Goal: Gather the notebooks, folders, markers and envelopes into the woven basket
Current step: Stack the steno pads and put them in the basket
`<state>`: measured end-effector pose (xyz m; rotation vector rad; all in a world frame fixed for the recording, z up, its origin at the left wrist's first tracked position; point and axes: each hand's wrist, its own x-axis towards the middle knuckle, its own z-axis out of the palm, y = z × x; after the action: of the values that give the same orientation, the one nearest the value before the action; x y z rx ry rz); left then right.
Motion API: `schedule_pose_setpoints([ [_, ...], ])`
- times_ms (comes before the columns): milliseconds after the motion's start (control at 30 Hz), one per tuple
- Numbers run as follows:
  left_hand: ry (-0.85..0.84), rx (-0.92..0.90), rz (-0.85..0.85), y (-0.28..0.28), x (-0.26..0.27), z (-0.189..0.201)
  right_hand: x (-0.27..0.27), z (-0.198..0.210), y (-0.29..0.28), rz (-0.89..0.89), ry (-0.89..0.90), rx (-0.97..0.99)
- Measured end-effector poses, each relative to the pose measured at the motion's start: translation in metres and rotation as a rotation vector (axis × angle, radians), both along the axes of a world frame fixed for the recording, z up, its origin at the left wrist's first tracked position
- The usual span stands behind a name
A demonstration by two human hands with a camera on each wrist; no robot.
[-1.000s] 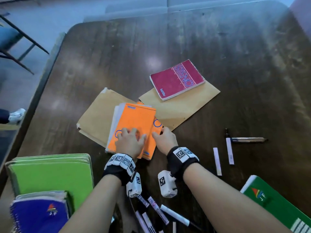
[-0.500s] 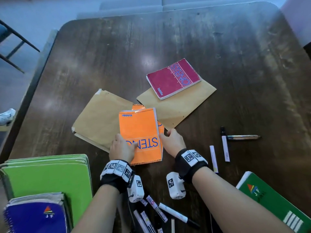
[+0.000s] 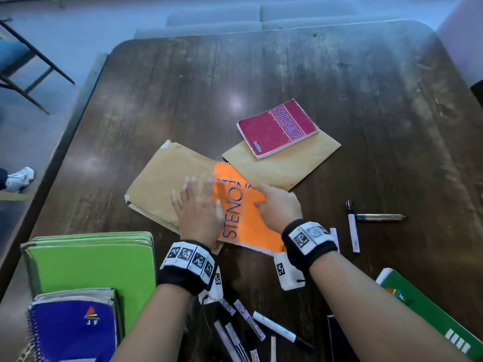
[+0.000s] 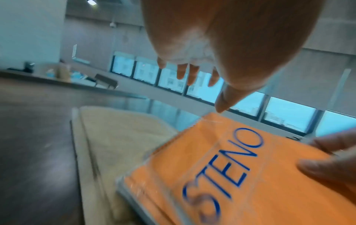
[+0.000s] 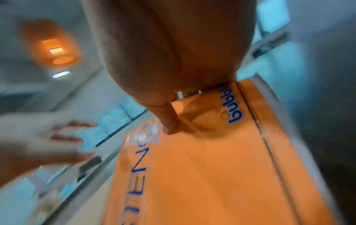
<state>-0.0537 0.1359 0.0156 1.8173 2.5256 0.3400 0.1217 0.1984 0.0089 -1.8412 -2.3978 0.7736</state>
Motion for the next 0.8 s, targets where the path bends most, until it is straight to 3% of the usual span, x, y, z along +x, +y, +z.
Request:
schedule_pose_setpoints([
  [67, -0.110, 0.041, 0.185, 0.002, -0.006, -0.013, 0.012, -0.014, 0.003, -0.267, 0.202, -0.287],
  [133, -0.306, -0.002, 0.377, 0.004, -0.011, -0.027, 0.015, -0.030, 0.001, -0.433, 0.342, -0.429],
  [233, -0.528, -0.209, 0.557, 0.005, -0.015, -0.048, 0.006, -0.045, -0.008, -0.482, 0.326, -0.504],
  [367, -0.562, -0.361, 0.482, 0.013, -0.016, -0.064, -0.020, -0.048, -0.016, -0.427, 0.216, -0.409],
  [533, -0.900, -0.282, 0.406, 0.015, -0.025, -0.068, -0.038, -0.048, -0.022, -0.465, 0.226, -0.430],
  [700, -1.161, -0.166, 0.182, -0.009, -0.022, -0.040, -0.021, -0.059, -0.025, -0.548, 0.510, -0.583],
  [800, -1.203, -0.176, 0.081, -0.021, -0.023, -0.017, -0.008, -0.052, -0.034, -0.566, 0.845, -0.679],
])
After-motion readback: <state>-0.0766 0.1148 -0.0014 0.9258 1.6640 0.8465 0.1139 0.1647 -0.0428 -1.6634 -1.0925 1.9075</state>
